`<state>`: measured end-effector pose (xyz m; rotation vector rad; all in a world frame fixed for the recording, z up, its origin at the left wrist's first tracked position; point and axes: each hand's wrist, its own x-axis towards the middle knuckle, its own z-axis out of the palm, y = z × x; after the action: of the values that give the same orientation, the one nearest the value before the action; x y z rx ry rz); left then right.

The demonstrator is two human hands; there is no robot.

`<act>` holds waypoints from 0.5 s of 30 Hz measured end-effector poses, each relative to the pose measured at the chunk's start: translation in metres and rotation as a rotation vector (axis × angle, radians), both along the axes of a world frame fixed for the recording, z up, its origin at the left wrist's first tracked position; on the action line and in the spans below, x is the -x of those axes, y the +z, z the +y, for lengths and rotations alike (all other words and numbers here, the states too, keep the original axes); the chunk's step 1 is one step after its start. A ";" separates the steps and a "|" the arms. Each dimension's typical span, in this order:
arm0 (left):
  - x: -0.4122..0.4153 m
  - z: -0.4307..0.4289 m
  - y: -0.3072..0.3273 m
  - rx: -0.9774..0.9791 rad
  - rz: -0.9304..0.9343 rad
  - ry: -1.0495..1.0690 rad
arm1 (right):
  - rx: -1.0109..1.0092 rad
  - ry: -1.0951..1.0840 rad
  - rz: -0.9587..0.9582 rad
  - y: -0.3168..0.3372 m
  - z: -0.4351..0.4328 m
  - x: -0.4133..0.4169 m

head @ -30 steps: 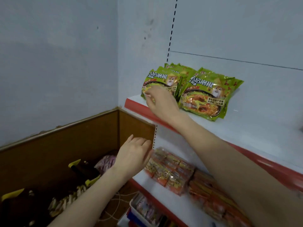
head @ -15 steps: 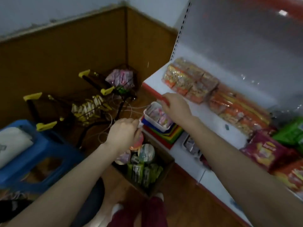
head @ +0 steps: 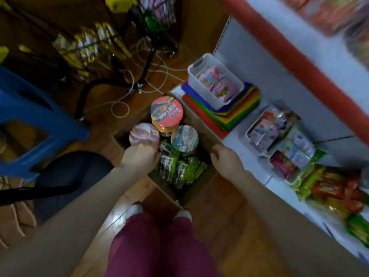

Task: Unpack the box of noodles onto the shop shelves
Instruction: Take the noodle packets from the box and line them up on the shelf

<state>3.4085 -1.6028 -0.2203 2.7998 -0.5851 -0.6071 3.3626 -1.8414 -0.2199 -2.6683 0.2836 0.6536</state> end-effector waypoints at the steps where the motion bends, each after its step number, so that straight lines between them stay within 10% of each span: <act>1: 0.003 -0.002 -0.026 -0.017 0.031 -0.005 | -0.019 -0.012 0.024 -0.026 0.003 0.002; 15: -0.022 -0.041 -0.292 -0.342 0.093 -0.440 | 0.135 0.067 0.501 -0.321 0.017 -0.018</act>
<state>3.4303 -1.6438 -0.5124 2.9389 -1.1956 -0.9991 3.3807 -1.8242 -0.5406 -2.6063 0.3826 1.3677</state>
